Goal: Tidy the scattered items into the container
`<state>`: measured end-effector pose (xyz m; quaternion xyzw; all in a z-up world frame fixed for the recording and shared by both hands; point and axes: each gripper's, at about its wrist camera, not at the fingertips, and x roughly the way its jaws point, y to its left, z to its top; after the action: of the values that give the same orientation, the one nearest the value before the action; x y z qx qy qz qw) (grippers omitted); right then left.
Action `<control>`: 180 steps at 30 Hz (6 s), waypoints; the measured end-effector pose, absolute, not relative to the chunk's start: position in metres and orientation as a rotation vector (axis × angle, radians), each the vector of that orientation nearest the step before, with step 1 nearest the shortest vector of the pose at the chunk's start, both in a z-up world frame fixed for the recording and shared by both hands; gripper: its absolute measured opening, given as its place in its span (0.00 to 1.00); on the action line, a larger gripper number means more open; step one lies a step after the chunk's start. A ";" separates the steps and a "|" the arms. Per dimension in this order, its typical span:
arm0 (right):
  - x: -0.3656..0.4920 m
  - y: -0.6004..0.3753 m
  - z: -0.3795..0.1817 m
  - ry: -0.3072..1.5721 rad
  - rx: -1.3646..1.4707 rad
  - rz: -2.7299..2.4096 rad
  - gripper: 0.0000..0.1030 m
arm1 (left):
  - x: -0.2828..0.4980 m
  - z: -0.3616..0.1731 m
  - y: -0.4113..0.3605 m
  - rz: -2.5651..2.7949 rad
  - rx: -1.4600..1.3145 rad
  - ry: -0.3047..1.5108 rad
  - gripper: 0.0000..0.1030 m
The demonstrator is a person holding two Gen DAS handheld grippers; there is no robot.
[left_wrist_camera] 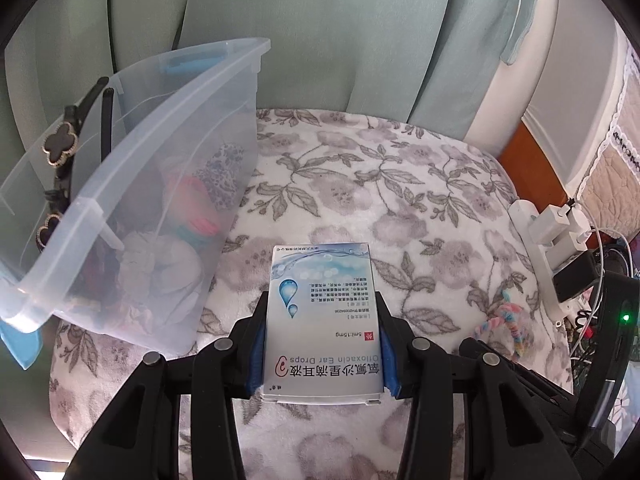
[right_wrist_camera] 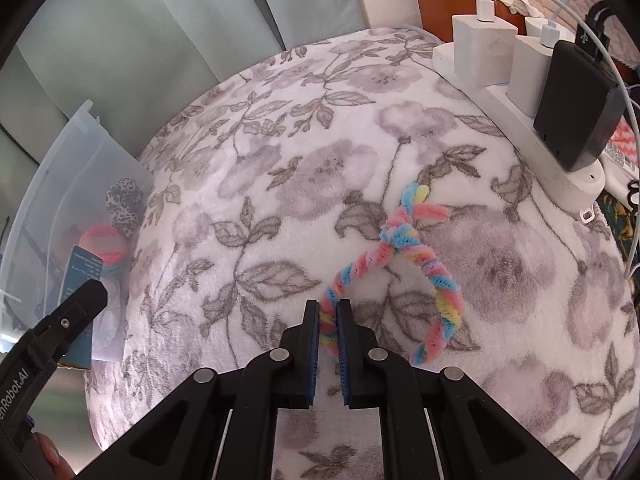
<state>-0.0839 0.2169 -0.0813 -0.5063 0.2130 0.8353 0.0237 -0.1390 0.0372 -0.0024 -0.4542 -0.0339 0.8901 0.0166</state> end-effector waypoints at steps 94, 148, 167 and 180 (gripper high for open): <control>-0.070 -0.020 0.115 0.336 -1.107 3.427 0.09 | -0.114 0.092 -0.200 3.049 -0.926 -0.869 0.46; -0.151 -0.031 0.085 0.243 -1.250 3.349 0.43 | -0.170 0.047 -0.174 2.986 -1.091 -0.804 0.60; -0.106 0.027 0.100 0.424 -1.192 3.252 0.56 | -0.155 0.082 -0.128 2.988 -1.087 -0.569 0.73; -0.062 0.068 0.120 0.472 -1.159 3.171 0.68 | -0.119 0.117 -0.099 3.017 -1.046 -0.384 0.81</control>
<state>-0.0623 0.0676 0.1197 -0.3369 0.1373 0.9219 -0.1333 -0.1192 -0.0992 0.1174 -0.3251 -0.1194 0.9374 -0.0372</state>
